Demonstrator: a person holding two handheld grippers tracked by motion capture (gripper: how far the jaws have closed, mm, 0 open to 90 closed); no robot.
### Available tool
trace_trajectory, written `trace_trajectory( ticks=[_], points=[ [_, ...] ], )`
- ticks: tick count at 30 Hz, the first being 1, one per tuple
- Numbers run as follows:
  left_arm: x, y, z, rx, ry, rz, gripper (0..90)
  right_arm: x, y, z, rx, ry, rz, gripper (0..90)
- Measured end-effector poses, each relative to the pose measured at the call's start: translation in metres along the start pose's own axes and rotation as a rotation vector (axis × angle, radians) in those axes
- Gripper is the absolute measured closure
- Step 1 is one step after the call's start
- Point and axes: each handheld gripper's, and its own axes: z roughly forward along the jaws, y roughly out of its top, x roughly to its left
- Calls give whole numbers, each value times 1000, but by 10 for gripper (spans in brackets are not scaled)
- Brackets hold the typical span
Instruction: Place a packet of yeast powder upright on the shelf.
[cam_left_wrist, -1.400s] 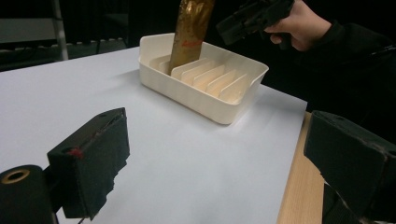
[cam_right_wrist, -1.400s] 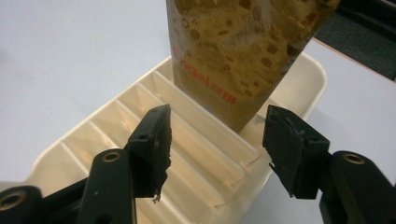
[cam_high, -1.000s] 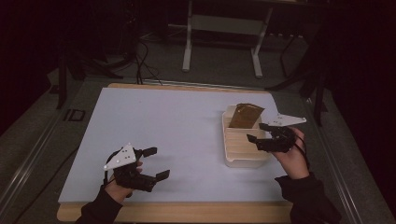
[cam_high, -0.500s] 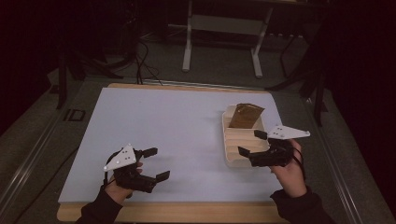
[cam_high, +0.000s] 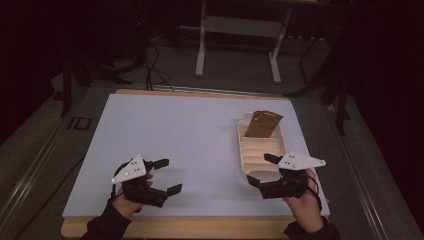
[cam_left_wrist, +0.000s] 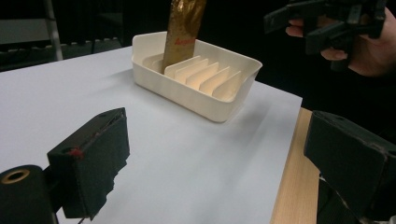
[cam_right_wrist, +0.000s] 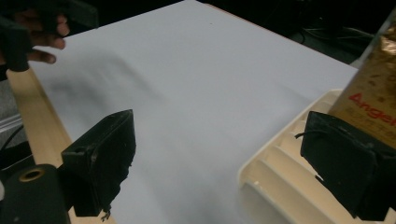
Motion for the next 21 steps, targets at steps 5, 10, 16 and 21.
trace_trajectory(
  ticks=[5, 10, 16, 21],
  points=[
    [0, 0, 0, 1, -1, 0, 76, 11, -7, 0, -19, 4, -15, 101],
    [0, 0, 0, 4, 0, 5, 76, 19, -16, 2, -2, 16, -32, 102],
    [0, 0, 0, 3, -1, 3, 76, 29, -28, 4, 1, 24, -65, 101],
    [0, -1, 0, 3, -2, 5, 76, 34, -37, 4, -1, 18, -79, 101]
  ],
)
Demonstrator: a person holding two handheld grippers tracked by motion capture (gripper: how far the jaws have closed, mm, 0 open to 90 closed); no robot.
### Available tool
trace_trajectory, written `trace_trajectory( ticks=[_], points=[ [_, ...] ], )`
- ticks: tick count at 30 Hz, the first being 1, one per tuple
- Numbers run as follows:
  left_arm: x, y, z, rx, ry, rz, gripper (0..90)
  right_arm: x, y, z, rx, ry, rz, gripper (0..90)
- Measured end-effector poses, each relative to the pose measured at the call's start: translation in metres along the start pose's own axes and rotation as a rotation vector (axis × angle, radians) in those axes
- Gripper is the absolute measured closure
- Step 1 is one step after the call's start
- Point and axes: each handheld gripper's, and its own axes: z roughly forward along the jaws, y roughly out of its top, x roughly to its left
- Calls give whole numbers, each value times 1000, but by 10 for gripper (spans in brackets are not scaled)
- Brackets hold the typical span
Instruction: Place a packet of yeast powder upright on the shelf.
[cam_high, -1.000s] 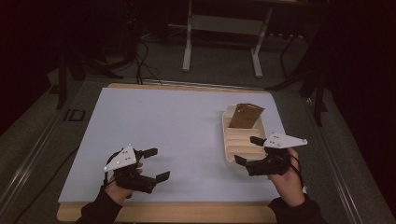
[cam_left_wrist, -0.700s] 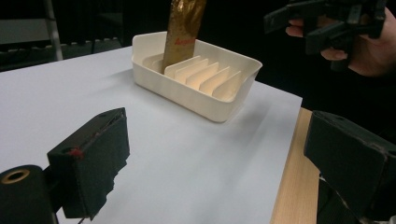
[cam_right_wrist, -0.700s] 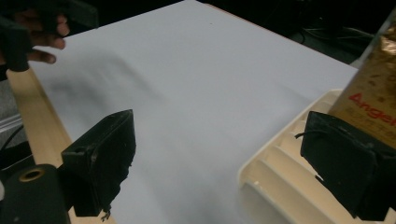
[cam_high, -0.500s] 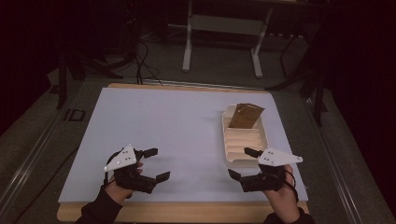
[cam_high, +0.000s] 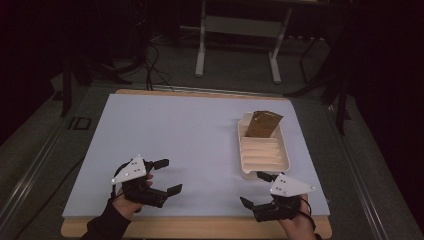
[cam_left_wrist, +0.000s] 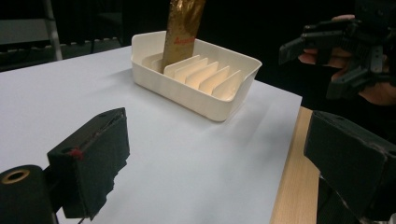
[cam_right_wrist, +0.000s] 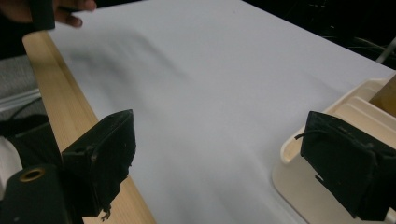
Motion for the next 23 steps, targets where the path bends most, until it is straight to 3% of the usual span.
trace_trajectory(
  ticks=[11, 17, 23],
  points=[
    [-1, -1, 0, -2, 0, 2, 76, 0, -15, -2, -2, -25, -47, 102],
    [-3, -3, 3, 0, -12, -2, 76, -6, -19, -3, -25, -14, -6, 102],
    [-4, -3, 4, 4, -16, 6, 76, -5, -18, -3, -32, -24, -23, 102]
  ],
)
